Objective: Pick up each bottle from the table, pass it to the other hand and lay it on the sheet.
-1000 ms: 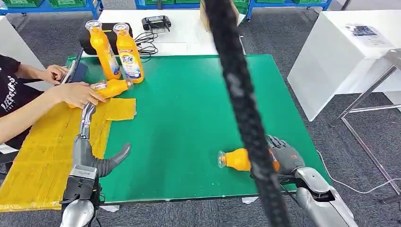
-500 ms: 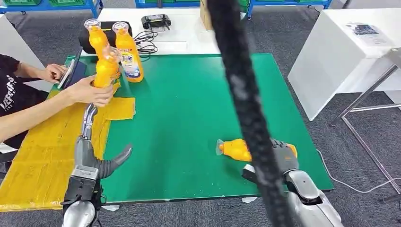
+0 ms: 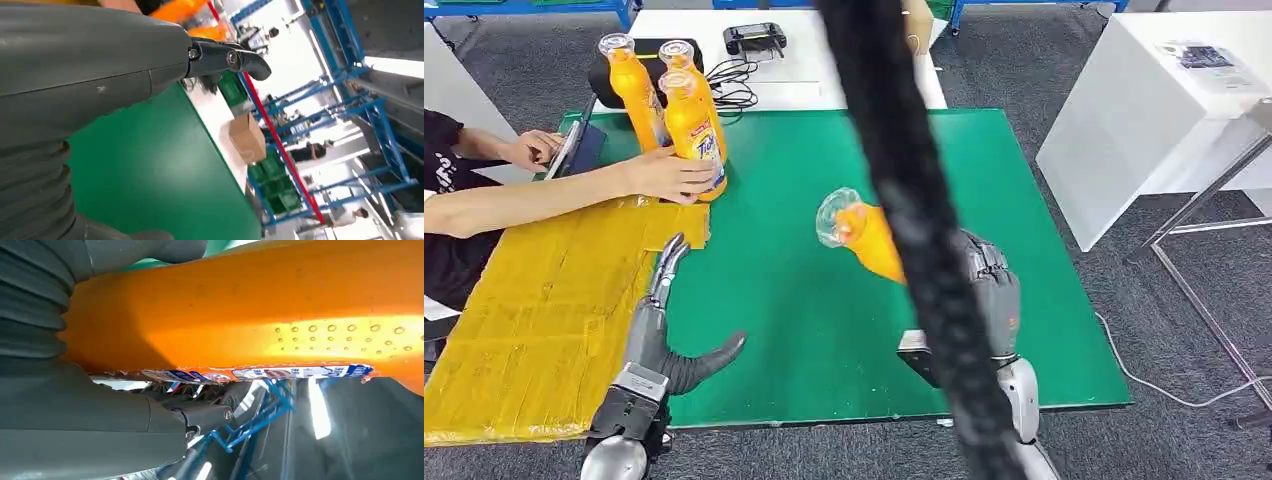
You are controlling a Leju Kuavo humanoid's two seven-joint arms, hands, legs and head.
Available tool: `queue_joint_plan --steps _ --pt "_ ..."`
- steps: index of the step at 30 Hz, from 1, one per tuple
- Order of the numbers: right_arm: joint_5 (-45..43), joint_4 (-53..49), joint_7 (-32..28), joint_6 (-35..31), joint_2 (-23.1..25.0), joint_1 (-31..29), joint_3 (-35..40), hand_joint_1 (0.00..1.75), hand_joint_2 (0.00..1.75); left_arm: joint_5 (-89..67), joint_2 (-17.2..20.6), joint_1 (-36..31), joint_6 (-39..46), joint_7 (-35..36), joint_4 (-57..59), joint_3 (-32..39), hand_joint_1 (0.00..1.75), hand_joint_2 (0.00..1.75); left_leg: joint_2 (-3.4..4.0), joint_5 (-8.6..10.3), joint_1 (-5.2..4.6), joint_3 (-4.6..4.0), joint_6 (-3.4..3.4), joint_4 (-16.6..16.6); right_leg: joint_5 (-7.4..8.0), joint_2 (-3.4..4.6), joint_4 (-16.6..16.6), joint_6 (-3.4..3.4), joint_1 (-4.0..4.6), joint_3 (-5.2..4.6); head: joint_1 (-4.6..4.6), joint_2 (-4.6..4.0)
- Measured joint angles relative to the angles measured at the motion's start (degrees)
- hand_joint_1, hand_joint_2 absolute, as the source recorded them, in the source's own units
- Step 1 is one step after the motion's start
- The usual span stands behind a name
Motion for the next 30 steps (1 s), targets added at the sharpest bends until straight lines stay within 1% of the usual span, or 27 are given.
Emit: queue_joint_plan --steps 5,7,8,10,12,15,16,19,23,27,30 --pt "-1.68 -1.31 -1.03 -0.48 1.83 0.19 -0.02 1.75 1.75 0.26 0.0 -0.3 -0.11 0.11 0.54 -1.29 0.0 1.75 0.01 -0.01 0.0 -0.01 -0.01 0.0 0.01 0.0 0.0 0.01 0.0 0.0 0.0 0.0" --pt "-4.4 -1.42 -1.86 -0.22 2.36 0.16 -0.02 1.75 1.75 1.31 0.0 -0.46 -0.85 0.31 0.77 -1.62 0.0 1.75 0.0 -0.01 0.0 -0.01 -0.01 0.0 0.0 0.0 0.0 0.0 0.01 0.0 0.0 0.0" --pt "-7.14 -1.42 -2.36 0.66 2.69 0.14 -0.02 1.75 1.75 2.08 0.0 -0.57 -1.56 0.44 0.85 -1.77 0.0 1.75 0.01 -0.01 0.01 -0.01 -0.02 0.0 0.0 0.0 0.0 0.0 0.01 0.0 0.0 0.0" --pt "-17.52 -1.29 -3.61 4.78 3.72 -0.08 -0.04 1.75 1.75 4.51 0.0 -1.06 -3.83 0.9 1.29 -2.4 0.0 1.75 0.01 -0.02 0.01 -0.03 -0.02 0.0 0.0 0.0 0.01 0.0 0.01 -0.01 0.0 0.0" --pt "-27.95 -0.18 -4.35 11.28 4.96 -1.08 -0.11 1.75 1.75 7.38 0.02 -1.84 -6.46 1.4 1.9 -3.45 0.0 1.75 0.02 -0.01 0.01 -0.05 -0.03 0.0 0.0 0.01 0.02 0.0 0.01 -0.03 0.0 0.0" --pt "-36.35 3.53 -4.43 20.05 6.66 -3.17 0.11 1.75 1.75 11.1 0.02 -3.37 -9.52 1.7 2.73 -5.16 0.0 1.75 0.05 0.0 0.02 -0.05 -0.04 0.0 0.02 0.01 0.03 -0.01 0.02 -0.04 0.0 0.0" --pt "-37.68 5.1 -4.73 22.37 7.1 -3.78 0.53 1.75 1.75 12.24 0.02 -3.86 -10.45 1.77 2.91 -5.79 0.0 1.75 0.05 0.01 0.02 -0.05 -0.04 0.0 0.02 0.01 0.04 -0.01 0.02 -0.03 0.0 0.0" --pt "-37.94 10.06 -6.6 26.72 8.13 -5.82 3.26 1.75 1.75 15.24 0.02 -5.38 -12.55 1.81 3.61 -7.78 0.0 1.75 0.02 0.04 0.02 -0.06 -0.06 0.0 0.03 0.0 0.06 0.0 0.01 -0.02 -0.02 0.0" --pt "-33.15 15.88 -7.19 29.23 8.39 -8.41 8.49 1.75 1.75 18.34 0.02 -7.43 -14.54 1.79 4.63 -9.68 0.0 1.75 0.02 0.04 0.02 -0.07 -0.06 0.0 0.03 0.0 0.07 -0.01 0.02 -0.03 0.0 0.0" --pt "-27.31 20.79 -7.17 29.57 8.5 -10.17 13.49 1.75 1.75 20.0 0.04 -8.54 -15.67 1.79 5.42 -10.47 0.0 1.75 0.0 0.03 0.02 -0.09 -0.07 0.0 0.01 -0.01 0.06 -0.03 0.01 -0.07 -0.02 0.0" --pt "-23.14 23.79 -7.36 28.63 8.54 -10.7 16.86 1.75 1.75 20.81 0.04 -9.24 -16.42 2.01 5.86 -10.77 0.0 1.75 0.0 0.03 0.02 -0.12 -0.07 0.0 0.0 -0.01 0.06 -0.03 0.01 -0.08 0.0 0.0"
